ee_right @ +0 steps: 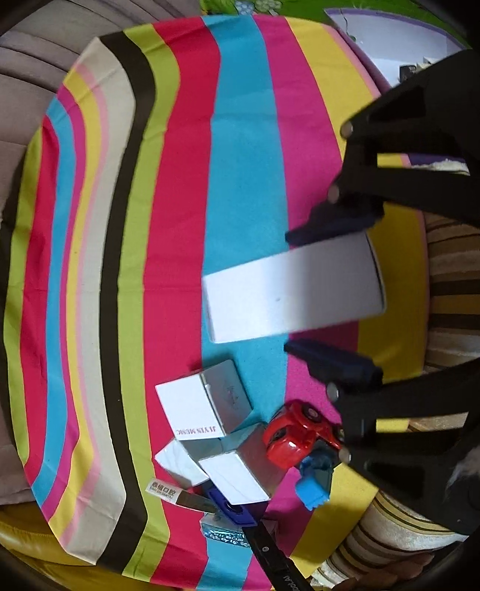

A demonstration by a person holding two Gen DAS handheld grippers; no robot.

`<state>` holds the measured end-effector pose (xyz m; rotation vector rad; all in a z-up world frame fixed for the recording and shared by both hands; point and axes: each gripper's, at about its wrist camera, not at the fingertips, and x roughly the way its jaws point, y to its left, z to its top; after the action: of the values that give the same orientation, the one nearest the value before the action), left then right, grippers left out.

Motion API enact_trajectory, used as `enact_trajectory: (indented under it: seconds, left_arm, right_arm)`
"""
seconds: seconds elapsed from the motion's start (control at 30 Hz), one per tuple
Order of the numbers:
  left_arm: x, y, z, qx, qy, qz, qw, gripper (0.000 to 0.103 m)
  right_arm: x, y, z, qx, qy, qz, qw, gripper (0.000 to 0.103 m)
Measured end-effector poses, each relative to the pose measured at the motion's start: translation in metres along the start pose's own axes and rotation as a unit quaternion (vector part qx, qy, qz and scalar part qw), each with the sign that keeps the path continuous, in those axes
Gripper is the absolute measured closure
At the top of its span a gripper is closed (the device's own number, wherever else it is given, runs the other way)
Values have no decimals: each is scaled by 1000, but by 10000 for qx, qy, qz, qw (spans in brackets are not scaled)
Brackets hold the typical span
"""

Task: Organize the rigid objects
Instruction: 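Grasp the blue-green packet with the left gripper while the right grasps a long white box, then carry the packet and white box into the purple-rimmed box and release them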

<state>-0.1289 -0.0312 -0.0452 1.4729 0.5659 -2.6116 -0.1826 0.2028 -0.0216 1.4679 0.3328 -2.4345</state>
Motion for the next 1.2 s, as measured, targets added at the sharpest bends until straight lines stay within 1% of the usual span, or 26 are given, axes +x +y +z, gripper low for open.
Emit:
enact_trajectory:
  seconds: [0.03, 0.13, 0.3, 0.47, 0.53, 0.63, 0.83, 1.0, 1.2]
  left_arm:
    - [0, 1, 0, -1, -4, -13, 10000, 64]
    - [0, 0, 2, -1, -66, -42, 10000, 64]
    - [-10, 2, 2, -3, -263, -67, 9996, 64]
    - [-27, -2, 1, 90, -574, -68, 9983, 64]
    - [-40, -7, -2, 160, -736, -155, 9970, 64]
    - [-52, -15, -7, 207, -824, -323, 9959, 64]
    - [-69, -38, -21, 402, -890, -575, 9936, 64]
    - [-80, -58, -32, 589, -931, -700, 9915, 64]
    - [-83, -79, -42, 743, -803, -880, 9901, 64]
  right_arm:
    - [1, -1, 0, 25, 7, 58, 10000, 63]
    - [-3, -4, -3, 56, -63, 152, 9998, 63]
    - [-18, -3, -14, 4, -238, 119, 9996, 63]
    - [-28, -10, -20, 33, -380, 89, 9992, 63]
    - [-35, -11, -24, 37, -458, 69, 9989, 63]
    - [-45, -13, -31, 46, -533, 71, 9985, 63]
    - [-59, -16, -37, 90, -653, 71, 9978, 63]
    - [-67, -19, -41, 153, -723, 86, 9972, 63]
    - [-78, -30, -52, 295, -776, 187, 9964, 63]
